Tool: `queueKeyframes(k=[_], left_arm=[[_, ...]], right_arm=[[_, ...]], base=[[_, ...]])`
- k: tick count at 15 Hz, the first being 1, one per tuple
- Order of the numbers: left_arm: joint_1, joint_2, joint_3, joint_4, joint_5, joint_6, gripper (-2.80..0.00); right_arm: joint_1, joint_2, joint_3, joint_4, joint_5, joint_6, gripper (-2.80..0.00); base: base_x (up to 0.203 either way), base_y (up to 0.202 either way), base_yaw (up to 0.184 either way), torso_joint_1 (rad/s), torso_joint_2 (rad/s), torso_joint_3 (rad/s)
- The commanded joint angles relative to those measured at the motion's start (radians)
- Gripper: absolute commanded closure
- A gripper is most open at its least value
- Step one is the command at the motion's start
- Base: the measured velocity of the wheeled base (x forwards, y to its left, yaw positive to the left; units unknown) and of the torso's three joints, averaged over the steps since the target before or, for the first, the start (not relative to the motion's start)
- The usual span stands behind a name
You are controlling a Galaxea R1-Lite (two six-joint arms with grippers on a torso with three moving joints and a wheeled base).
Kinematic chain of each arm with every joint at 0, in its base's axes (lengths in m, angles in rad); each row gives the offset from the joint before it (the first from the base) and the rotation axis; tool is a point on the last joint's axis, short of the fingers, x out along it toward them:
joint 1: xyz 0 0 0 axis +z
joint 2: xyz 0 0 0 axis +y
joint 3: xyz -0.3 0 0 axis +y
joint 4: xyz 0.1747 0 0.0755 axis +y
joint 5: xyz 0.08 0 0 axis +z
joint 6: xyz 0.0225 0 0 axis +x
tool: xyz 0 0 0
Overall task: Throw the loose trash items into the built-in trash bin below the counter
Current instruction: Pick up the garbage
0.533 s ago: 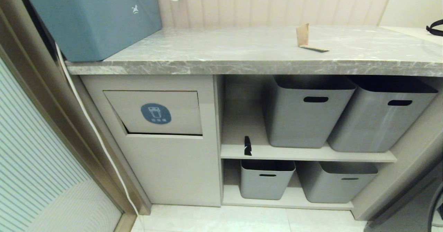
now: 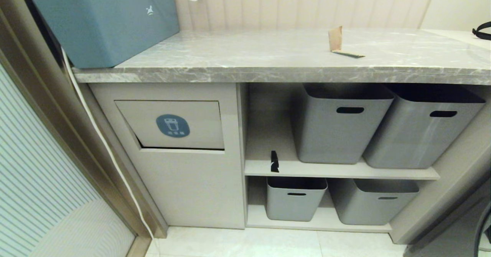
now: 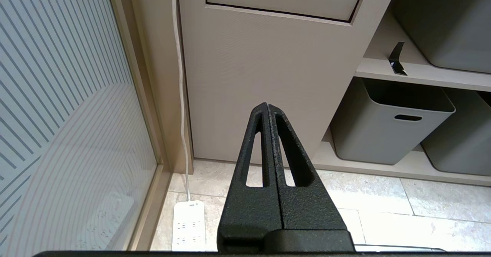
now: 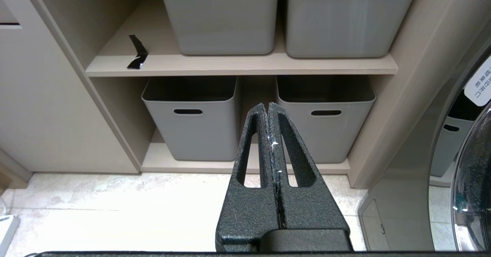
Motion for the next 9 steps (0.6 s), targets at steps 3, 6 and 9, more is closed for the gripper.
queueKeyframes(k=[3,6,9], left_arm=[[0.000,0.001,0.003,-0.001,0.001,-0.002,0.00],[0.000,0.001,0.003,-0.001,0.001,-0.002,0.00],[0.000,0.001,0.003,-0.001,0.001,-0.002,0.00]], right_arm=[[0.001,0.000,0.001,0.000,-0.006,0.010,0.00],[0.001,0.000,0.000,-0.001,-0.004,0.016,0.00],[0.000,0.000,0.000,-0.001,-0.006,0.017,0.00]], base=[[0.000,0.000,0.000,0.000,0.00,0.000],[0.000,0.000,0.000,0.000,0.00,0.000],[0.000,0.000,0.000,0.000,0.00,0.000]])
